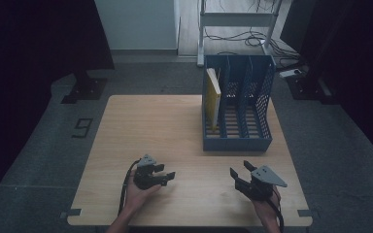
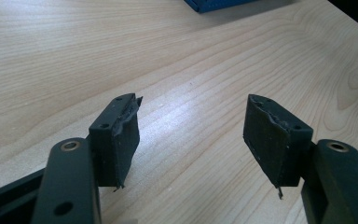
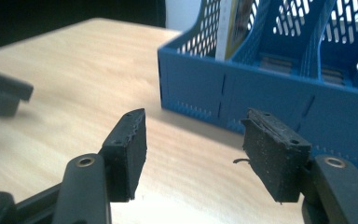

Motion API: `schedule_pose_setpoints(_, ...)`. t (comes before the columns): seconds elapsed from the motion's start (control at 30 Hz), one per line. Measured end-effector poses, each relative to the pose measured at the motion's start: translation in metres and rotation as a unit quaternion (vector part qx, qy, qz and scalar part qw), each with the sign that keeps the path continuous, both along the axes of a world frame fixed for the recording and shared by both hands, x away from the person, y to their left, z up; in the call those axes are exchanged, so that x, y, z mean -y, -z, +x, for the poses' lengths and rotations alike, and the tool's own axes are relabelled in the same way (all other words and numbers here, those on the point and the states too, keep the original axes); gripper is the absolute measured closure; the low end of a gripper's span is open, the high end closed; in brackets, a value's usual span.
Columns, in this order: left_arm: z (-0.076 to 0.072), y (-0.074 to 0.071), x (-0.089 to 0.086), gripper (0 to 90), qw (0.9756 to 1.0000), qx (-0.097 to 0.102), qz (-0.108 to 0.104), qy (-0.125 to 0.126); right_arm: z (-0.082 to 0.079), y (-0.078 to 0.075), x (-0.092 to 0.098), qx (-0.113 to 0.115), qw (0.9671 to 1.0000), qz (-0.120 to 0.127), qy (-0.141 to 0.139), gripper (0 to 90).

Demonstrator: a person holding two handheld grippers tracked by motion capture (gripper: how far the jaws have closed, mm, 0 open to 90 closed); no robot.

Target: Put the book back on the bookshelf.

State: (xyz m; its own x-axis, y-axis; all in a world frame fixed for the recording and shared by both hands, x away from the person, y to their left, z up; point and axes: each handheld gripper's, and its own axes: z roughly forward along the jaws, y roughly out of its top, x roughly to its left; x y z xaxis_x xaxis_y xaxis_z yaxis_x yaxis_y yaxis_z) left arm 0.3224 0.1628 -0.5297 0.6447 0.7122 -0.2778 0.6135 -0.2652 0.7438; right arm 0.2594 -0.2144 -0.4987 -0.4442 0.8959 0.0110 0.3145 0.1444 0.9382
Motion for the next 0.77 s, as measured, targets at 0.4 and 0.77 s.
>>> schedule_pose_setpoints(0.4, -0.004, 0.003, 0.003, 34.3, 0.9998, -0.003, 0.005, 0.018, -0.012, 0.024, 0.014, -0.022, 0.9994, 0.026, 0.002, 38.8)
schedule_pose_setpoints(0.77, -0.006, 0.001, 0.003, 34.3, 0.9998, -0.005, 0.01, 0.017, -0.006, 0.026, 0.019, -0.024, 0.9986, 0.044, 0.014, 38.8)
